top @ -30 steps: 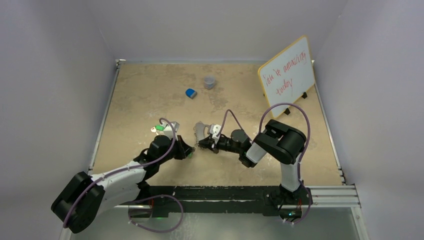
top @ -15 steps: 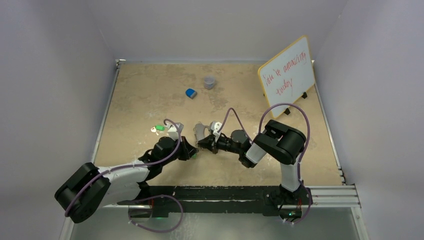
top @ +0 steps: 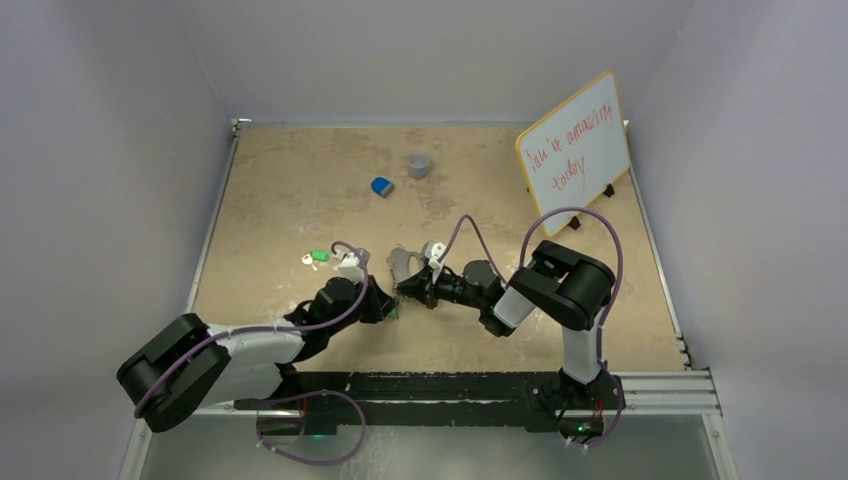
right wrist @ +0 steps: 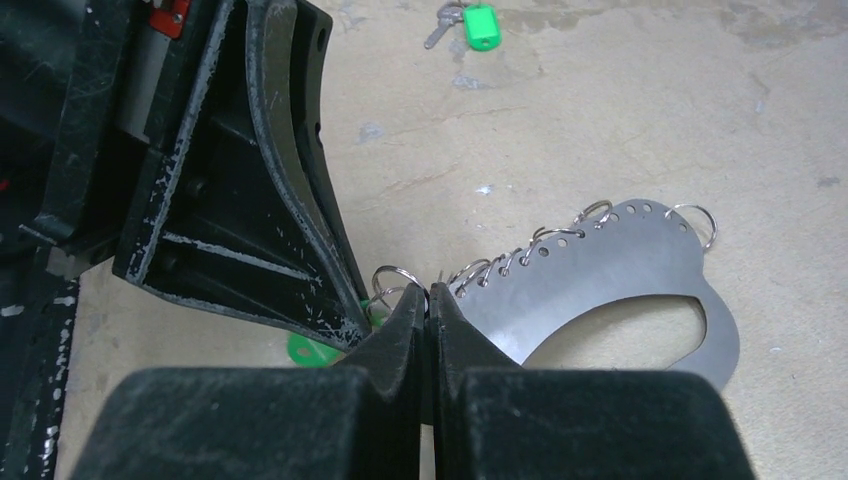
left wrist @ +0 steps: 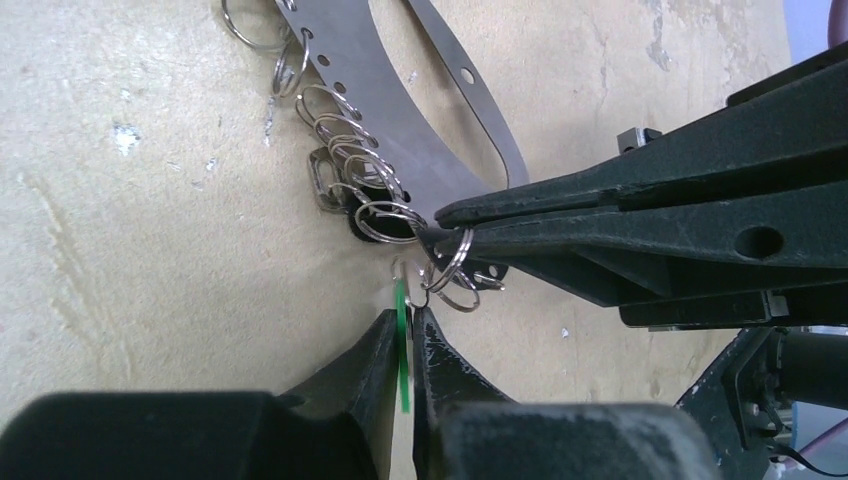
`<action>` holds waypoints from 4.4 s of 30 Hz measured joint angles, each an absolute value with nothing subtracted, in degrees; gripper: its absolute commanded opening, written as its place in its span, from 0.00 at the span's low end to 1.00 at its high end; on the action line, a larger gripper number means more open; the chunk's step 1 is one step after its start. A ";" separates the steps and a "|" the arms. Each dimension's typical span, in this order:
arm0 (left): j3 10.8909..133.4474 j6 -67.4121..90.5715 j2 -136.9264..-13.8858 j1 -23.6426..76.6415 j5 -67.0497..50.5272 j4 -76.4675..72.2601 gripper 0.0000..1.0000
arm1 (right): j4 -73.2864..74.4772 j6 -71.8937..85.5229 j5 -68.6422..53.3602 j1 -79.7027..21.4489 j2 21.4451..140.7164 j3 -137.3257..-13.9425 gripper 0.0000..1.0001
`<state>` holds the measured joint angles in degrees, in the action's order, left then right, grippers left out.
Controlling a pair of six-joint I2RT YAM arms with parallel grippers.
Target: Remove the keys from the keyring
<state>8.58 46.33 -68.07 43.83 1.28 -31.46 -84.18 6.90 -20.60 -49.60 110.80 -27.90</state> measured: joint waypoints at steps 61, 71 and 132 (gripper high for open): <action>6.90 20.10 -61.73 44.05 -4.64 -37.19 0.13 | -86.46 3.86 -31.09 -46.85 109.21 -24.86 0.00; 8.16 18.39 -62.06 44.01 -7.73 -36.95 0.00 | -86.50 3.22 -32.60 -46.50 108.33 -24.88 0.00; 37.69 29.39 -80.60 50.87 16.84 11.92 0.53 | -74.54 -6.24 -6.96 -40.16 96.51 -24.27 0.66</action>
<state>37.69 29.39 -80.60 50.87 16.84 11.92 -74.54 -6.24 -6.96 -40.16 96.51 -24.27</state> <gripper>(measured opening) 0.534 0.579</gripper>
